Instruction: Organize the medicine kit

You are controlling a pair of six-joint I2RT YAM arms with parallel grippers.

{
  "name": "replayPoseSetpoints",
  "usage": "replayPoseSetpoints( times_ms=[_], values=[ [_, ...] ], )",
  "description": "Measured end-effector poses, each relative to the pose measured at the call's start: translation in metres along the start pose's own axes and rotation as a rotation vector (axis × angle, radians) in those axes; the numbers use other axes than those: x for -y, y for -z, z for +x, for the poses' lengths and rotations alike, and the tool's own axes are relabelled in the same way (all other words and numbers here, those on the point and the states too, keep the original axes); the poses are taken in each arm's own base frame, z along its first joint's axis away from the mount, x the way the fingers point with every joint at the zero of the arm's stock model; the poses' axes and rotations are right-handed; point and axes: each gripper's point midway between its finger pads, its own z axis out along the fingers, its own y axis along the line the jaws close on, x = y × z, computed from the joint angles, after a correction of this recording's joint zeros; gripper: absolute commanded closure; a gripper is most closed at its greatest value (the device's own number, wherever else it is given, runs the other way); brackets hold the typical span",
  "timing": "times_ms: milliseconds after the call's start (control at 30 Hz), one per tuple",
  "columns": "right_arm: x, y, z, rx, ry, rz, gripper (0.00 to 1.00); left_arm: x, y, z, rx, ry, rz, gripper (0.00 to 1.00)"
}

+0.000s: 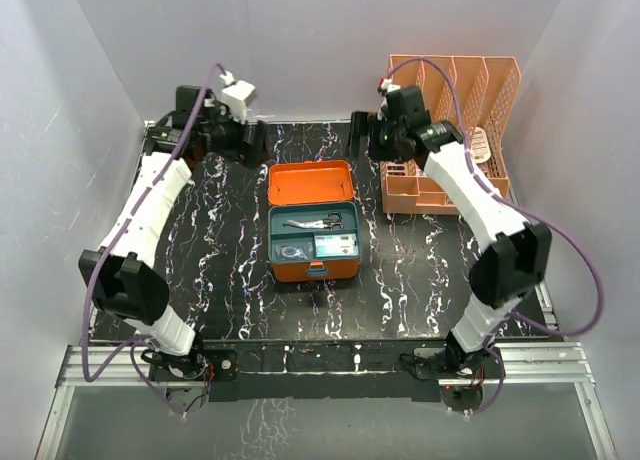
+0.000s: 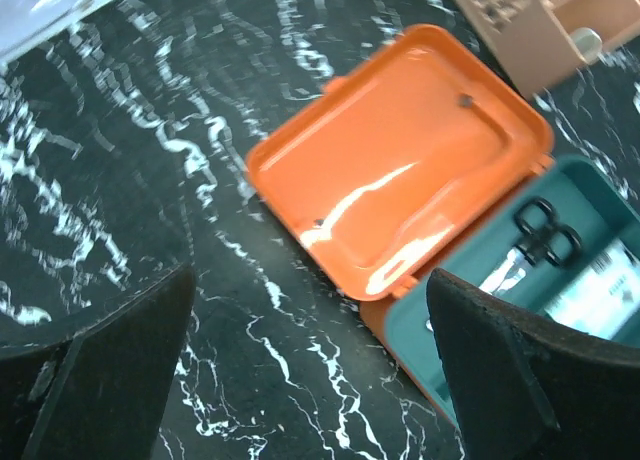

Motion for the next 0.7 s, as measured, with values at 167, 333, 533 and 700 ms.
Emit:
replayPoseSetpoints(
  times_ms=[167, 333, 533, 700],
  values=[
    [0.014, -0.049, -0.053, 0.011, -0.013, -0.097, 0.02, -0.071, -0.013, 0.019, -0.023, 0.251, -0.058, 0.01],
    [0.038, -0.089, -0.049, -0.055, -0.031, -0.121, 0.02, -0.094, -0.054, 0.053, -0.092, 0.467, 0.008, 0.01],
    [0.043, -0.105, -0.031, -0.122, -0.037, -0.151, 0.02, -0.091, -0.090, 0.066, -0.100, 0.662, 0.122, 0.01],
    [0.043, -0.109, -0.031, -0.125, -0.042, -0.185, 0.02, -0.087, -0.109, 0.065, -0.077, 0.760, 0.223, 0.01]
  ],
)
